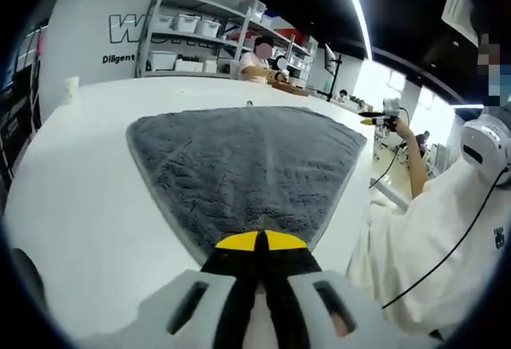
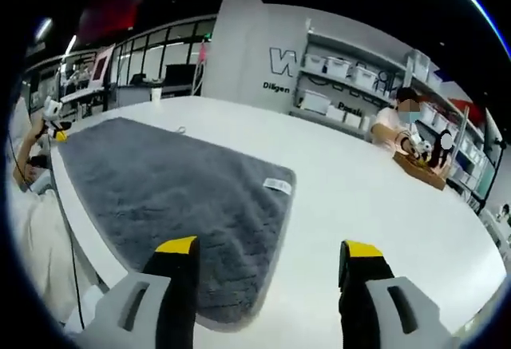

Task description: Open the folded towel by lifting each exposed corner and separating the folded layers until the towel lies flat within the target outline without major curled edges

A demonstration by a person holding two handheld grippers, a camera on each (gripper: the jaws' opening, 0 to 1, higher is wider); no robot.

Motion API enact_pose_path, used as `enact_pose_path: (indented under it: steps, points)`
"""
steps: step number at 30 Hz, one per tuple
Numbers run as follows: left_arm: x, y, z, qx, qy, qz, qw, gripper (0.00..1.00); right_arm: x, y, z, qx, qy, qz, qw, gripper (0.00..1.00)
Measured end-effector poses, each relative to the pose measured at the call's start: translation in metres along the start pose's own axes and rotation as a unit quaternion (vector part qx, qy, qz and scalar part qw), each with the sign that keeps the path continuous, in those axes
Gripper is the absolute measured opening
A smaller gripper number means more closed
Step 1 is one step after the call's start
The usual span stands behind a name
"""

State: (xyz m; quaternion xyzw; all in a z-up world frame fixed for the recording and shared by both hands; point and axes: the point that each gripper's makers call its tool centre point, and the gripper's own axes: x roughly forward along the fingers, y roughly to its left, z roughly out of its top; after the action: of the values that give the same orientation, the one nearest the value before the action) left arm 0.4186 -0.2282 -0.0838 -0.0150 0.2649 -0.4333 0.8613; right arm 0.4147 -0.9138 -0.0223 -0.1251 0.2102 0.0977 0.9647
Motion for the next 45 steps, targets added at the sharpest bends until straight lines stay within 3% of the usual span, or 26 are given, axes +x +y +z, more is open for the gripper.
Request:
enact_pose_path:
  steps: [10,15,19,25,28,31,33,35,38,41,43,45]
  points:
    - [0.001,-0.006,0.006,-0.005,-0.026,-0.022,0.9994,0.02,0.003,0.009,0.005,-0.002,-0.002,0.017,0.9999,0.7]
    - [-0.004,-0.011,0.013,0.0,-0.036,-0.017,0.9992,0.16,0.01,0.026,0.016,-0.015,-0.009,0.038,0.9991,0.69]
    - [-0.007,-0.022,0.02,0.007,-0.053,-0.034,0.998,0.17,0.019,0.041,0.019,-0.024,-0.007,0.058,0.998,0.68]
    - [-0.004,-0.022,0.027,0.02,-0.077,-0.029,0.9964,0.23,0.027,0.057,0.03,-0.023,-0.016,0.077,0.9967,0.68]
    - [-0.002,-0.02,0.036,0.012,-0.099,-0.028,0.9947,0.27,0.036,0.07,0.049,-0.02,-0.047,0.089,0.9947,0.68]
    - [-0.001,-0.018,0.042,0.01,-0.101,-0.028,0.9944,0.24,0.044,0.078,0.06,-0.025,-0.055,0.09,0.9941,0.69]
    - [0.0,-0.015,0.054,0.013,-0.121,-0.014,0.9924,0.3,0.05,0.083,0.075,-0.018,-0.082,0.083,0.993,0.69]
    - [0.001,-0.013,0.067,0.012,-0.143,-0.004,0.9896,0.4,0.057,0.098,0.092,-0.021,-0.11,0.1,0.9887,0.64]
    - [0.003,-0.017,0.083,0.022,-0.167,-0.007,0.9856,0.44,0.061,0.12,0.117,-0.032,-0.151,0.125,0.9801,0.55]
    - [0.004,-0.02,0.094,0.026,-0.187,-0.008,0.9821,0.46,0.064,0.13,0.138,-0.033,-0.187,0.12,0.9744,0.66]
    - [0.004,-0.021,0.098,0.03,-0.191,-0.007,0.9811,0.48,0.066,0.137,0.145,-0.038,-0.194,0.115,0.9735,0.74]
    - [0.005,-0.021,0.104,0.038,-0.195,0.0,0.98,0.47,0.067,0.145,0.151,-0.04,-0.2,0.12,0.9715,0.75]
